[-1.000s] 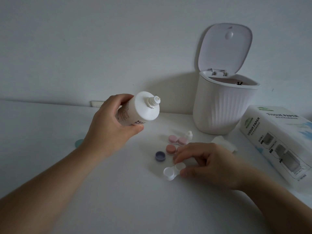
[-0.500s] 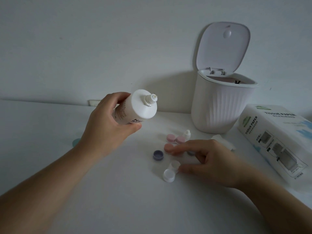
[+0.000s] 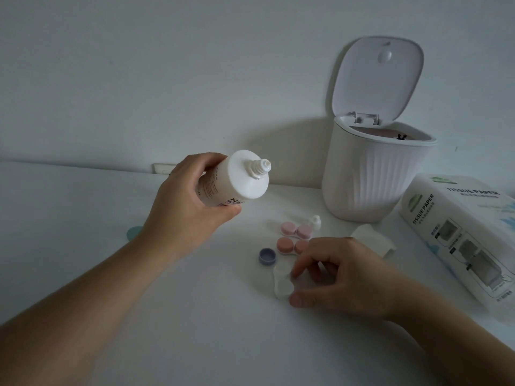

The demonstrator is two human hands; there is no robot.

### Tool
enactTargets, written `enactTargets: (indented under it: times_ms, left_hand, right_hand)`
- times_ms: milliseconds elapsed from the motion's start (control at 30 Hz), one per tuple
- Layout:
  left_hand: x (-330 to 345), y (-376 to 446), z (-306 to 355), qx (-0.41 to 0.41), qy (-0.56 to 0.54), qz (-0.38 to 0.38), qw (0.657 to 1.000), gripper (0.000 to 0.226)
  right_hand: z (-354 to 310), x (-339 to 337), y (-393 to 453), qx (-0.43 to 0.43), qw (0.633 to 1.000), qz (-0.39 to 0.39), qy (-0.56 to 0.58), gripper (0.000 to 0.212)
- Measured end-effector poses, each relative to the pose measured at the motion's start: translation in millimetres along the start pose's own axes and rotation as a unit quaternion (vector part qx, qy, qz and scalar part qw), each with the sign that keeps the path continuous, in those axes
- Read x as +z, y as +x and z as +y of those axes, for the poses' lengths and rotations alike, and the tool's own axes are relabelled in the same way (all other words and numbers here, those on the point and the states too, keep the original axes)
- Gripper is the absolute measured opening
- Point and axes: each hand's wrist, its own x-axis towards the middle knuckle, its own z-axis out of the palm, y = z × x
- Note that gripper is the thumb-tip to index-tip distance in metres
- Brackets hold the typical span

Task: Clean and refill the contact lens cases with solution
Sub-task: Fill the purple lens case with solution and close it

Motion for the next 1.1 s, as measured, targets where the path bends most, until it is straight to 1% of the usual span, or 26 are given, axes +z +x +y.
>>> enactTargets:
  times_ms: [233, 367, 467, 567, 700, 800, 933, 1100]
  left_hand:
    - [0, 1, -2, 0.020, 0.003, -0.015, 1.000, 0.061]
    - [0, 2, -3, 0.023, 0.013, -0.024, 0.999, 0.060]
    - [0, 2, -4, 0.029, 0.021, -0.035, 0.999, 0.061]
    - [1, 2, -6, 0.044, 0.031, -0.049, 0.997, 0.062]
    - [2, 4, -11, 0.065, 0.046, -0.062, 0.995, 0.063]
    - [2, 6, -14, 0.094, 0.071, -0.075, 0.990, 0.063]
    - [4, 8, -16, 0.141, 0.096, -0.080, 0.982, 0.062]
    - [9, 8, -17, 0.183, 0.130, -0.091, 0.970, 0.067]
  right_hand:
    - [-12, 12, 0, -0.012, 0.999, 0.004, -0.035, 0.055]
    - [-11, 14, 0, -0.028, 0.999, 0.023, -0.025, 0.046]
    - [-10, 15, 1, -0.040, 0.999, 0.023, -0.013, 0.039]
    - [-6, 14, 2, -0.044, 0.998, 0.036, 0.008, 0.037]
    - [-4, 6, 0, -0.036, 0.995, 0.060, 0.075, 0.035]
    - [-5, -1, -3, -0.030, 0.992, 0.072, 0.100, 0.021]
    - [-6, -5, -7, -0.033, 0.987, 0.089, 0.131, 0.026]
    - [-10, -9, -7, -0.016, 0.978, 0.108, 0.176, 0.026]
